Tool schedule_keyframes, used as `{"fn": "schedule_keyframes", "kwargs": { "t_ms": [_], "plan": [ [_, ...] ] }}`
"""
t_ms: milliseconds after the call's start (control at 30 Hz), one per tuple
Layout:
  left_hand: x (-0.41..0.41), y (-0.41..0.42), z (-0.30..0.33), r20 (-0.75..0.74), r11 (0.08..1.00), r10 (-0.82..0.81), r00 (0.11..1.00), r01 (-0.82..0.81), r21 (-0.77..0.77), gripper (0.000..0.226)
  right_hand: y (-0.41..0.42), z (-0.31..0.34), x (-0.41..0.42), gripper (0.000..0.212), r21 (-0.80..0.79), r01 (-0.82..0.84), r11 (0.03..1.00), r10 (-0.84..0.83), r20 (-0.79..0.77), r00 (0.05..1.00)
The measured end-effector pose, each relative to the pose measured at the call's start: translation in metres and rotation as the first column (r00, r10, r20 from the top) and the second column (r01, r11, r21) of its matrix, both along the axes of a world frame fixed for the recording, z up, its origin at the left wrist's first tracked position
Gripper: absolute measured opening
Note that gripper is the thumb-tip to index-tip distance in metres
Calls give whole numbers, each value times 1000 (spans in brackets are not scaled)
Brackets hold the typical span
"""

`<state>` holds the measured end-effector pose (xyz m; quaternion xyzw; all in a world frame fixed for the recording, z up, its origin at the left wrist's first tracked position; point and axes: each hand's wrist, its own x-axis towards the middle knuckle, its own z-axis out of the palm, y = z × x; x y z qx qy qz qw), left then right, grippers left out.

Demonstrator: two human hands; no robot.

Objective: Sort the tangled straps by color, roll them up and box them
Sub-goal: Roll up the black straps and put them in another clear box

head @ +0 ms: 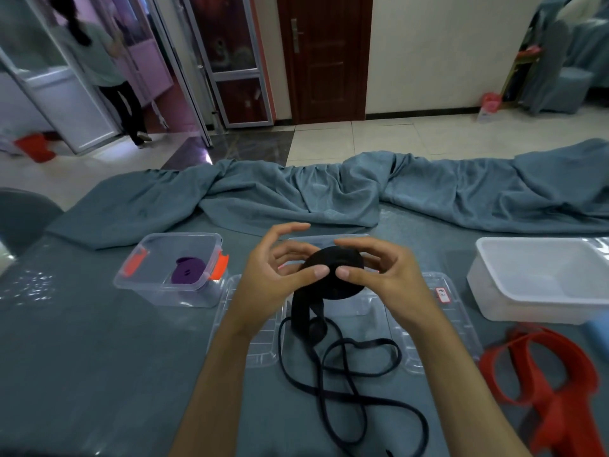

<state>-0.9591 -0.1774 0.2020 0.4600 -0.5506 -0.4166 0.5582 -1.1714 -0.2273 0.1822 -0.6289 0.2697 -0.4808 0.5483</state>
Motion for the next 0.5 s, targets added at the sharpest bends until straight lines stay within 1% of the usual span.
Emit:
{"fn": "schedule_keyframes", "kwargs": {
  "t_ms": [67, 133, 200, 267, 300, 367, 433, 500],
  "plan": [
    [0, 0, 3, 50, 998, 48, 998, -45, -46, 55, 2, -4, 4, 31, 62, -2, 998, -2, 64, 998],
    [-2, 0, 3, 75, 992, 97, 992, -91, -85, 49, 5, -5, 5, 26, 76, -9, 997, 4, 61, 998],
    [-5, 0, 0, 64, 988, 124, 990, -117, -106, 44, 5, -3, 2, 29, 47, -44, 998, 44, -10, 999],
    [-7, 0, -6, 70, 988, 122, 990, -114, -106, 39, 6, -2, -2, 37, -8, -67, 998, 65, -122, 990],
    [-6, 0, -9, 89, 990, 113, 990, -105, -97, 37, 7, -3, -4, 40, -34, -61, 998, 55, -168, 984],
    [-3, 1, -16, 125, 996, 80, 989, -73, -59, 37, 9, -6, -5, 40, -58, -29, 998, 17, -205, 979],
    [6, 2, -26, 174, 999, 50, 983, -47, -20, 42, 11, -7, -5, 38, -65, 6, 998, -19, -200, 980],
    [18, 4, -39, 247, 998, 46, 968, -56, 37, 45, 11, -8, -6, 37, -68, 34, 997, -46, -187, 981]
  ]
}}
